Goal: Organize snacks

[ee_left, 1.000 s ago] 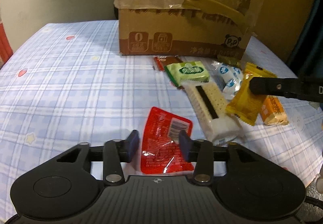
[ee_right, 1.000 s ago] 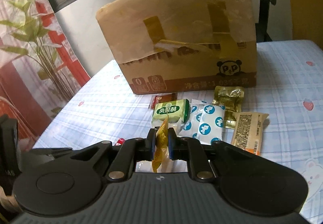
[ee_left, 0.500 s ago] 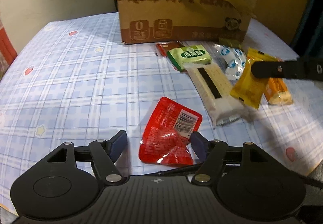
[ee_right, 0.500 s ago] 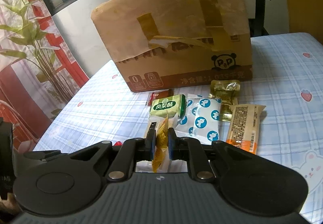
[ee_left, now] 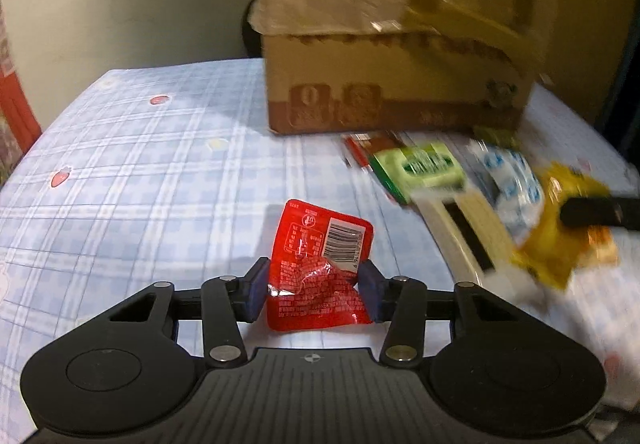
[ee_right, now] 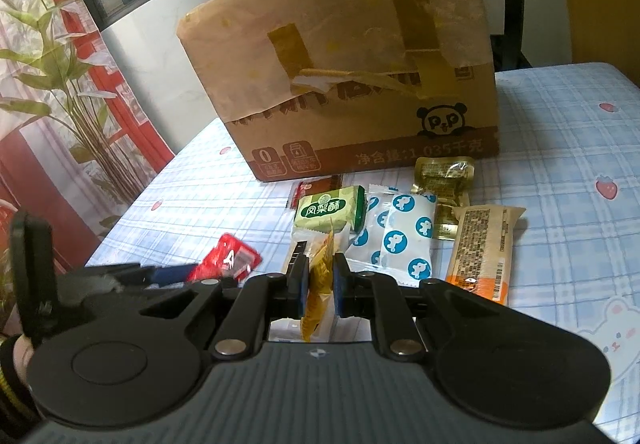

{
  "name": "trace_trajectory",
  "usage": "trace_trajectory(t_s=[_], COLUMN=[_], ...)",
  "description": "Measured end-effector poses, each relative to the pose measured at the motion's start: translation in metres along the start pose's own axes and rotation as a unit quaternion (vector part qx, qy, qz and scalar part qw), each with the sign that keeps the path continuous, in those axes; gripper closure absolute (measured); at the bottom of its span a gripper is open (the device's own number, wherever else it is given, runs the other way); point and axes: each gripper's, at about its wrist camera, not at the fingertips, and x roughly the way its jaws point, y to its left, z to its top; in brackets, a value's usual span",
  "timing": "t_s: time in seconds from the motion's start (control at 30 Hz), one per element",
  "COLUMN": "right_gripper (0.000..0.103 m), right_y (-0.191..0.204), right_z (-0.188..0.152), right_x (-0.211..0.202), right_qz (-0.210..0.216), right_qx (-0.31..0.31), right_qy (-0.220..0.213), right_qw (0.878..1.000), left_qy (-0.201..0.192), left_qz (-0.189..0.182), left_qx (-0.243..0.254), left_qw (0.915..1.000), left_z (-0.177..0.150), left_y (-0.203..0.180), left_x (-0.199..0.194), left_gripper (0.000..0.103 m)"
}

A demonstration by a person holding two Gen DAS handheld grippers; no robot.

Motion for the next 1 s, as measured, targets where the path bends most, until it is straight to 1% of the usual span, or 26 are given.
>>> trace_trajectory(t_s=[0.03, 0.07, 0.17, 0.2, 0.23, 0.37, 0.47, 0.5, 0.57, 0.63, 0.67, 0.7, 0.77, 0.87, 0.93, 1.0], right_gripper=[0.090, 0.090, 0.090, 0.090, 0.090, 0.090, 0.090, 0.090, 0.090, 0.090, 0.090, 0.090, 0.090, 0.090, 0.090, 0.090], right_y=[0.000, -0.001, -0.004, -0.005, -0.005, -0.003, -0.002, -0.003, -0.004, -0.004, -0.004, -0.004, -0.003, -0.003, -0.002, -0.002], right_z=[0.000, 0.000, 0.002, 0.003, 0.003, 0.003, 0.003, 0.003, 0.003, 0.003, 0.003, 0.003, 0.002, 0.002, 0.002, 0.002], right_x=[0.000, -0.001, -0.002, -0.001, 0.000, 0.000, -0.002, -0.002, -0.003, -0.003, -0.003, -0.003, -0.002, -0.001, -0.002, -0.002], right_qz=[0.000, -0.002, -0.005, -0.006, -0.007, -0.004, -0.004, -0.005, -0.005, -0.005, -0.004, -0.004, -0.002, -0.001, -0.001, -0.002], right_qx=[-0.001, -0.002, 0.002, 0.003, 0.004, 0.000, -0.003, -0.002, 0.000, 0.001, 0.002, 0.002, 0.002, 0.004, 0.002, 0.002], right_qy=[-0.001, -0.002, -0.005, -0.005, -0.006, -0.005, -0.007, -0.007, -0.009, -0.010, -0.009, -0.009, -0.008, -0.007, -0.006, -0.006], right_qw=[1.000, 1.000, 1.000, 1.000, 1.000, 1.000, 1.000, 1.000, 1.000, 1.000, 1.000, 1.000, 1.000, 1.000, 1.000, 1.000], left_qy=[-0.007, -0.016, -0.028, -0.033, -0.034, -0.023, -0.020, -0.017, -0.013, -0.011, -0.013, -0.012, 0.002, 0.017, 0.014, 0.008], left_qz=[-0.003, -0.006, -0.014, -0.012, -0.010, -0.019, -0.029, -0.033, -0.041, -0.047, -0.047, -0.047, -0.043, -0.026, -0.021, -0.005], left_qx=[-0.007, -0.008, -0.005, -0.004, -0.003, -0.006, -0.028, -0.038, -0.055, -0.056, -0.053, -0.048, -0.028, -0.011, -0.003, 0.020], left_qw=[1.0000, 0.9998, 0.9995, 0.9994, 0.9994, 0.9995, 0.9990, 0.9986, 0.9976, 0.9973, 0.9974, 0.9977, 0.9987, 0.9995, 0.9997, 0.9997], left_z=[0.002, 0.005, 0.009, 0.009, 0.009, 0.003, 0.002, 0.003, 0.004, 0.003, 0.002, 0.000, -0.004, -0.011, -0.014, -0.015], left_y=[0.002, 0.003, 0.003, 0.003, 0.002, 0.005, 0.010, 0.012, 0.017, 0.018, 0.017, 0.014, 0.008, 0.000, -0.003, -0.011], left_x=[-0.002, -0.005, -0.012, -0.014, -0.015, -0.013, -0.016, -0.017, -0.021, -0.023, -0.026, -0.027, -0.025, -0.017, -0.013, -0.011], left_gripper=[0.065, 0.067, 0.081, 0.091, 0.097, 0.097, 0.097, 0.096, 0.086, 0.049, 0.045, 0.044, 0.044, 0.044, 0.043, 0.043])
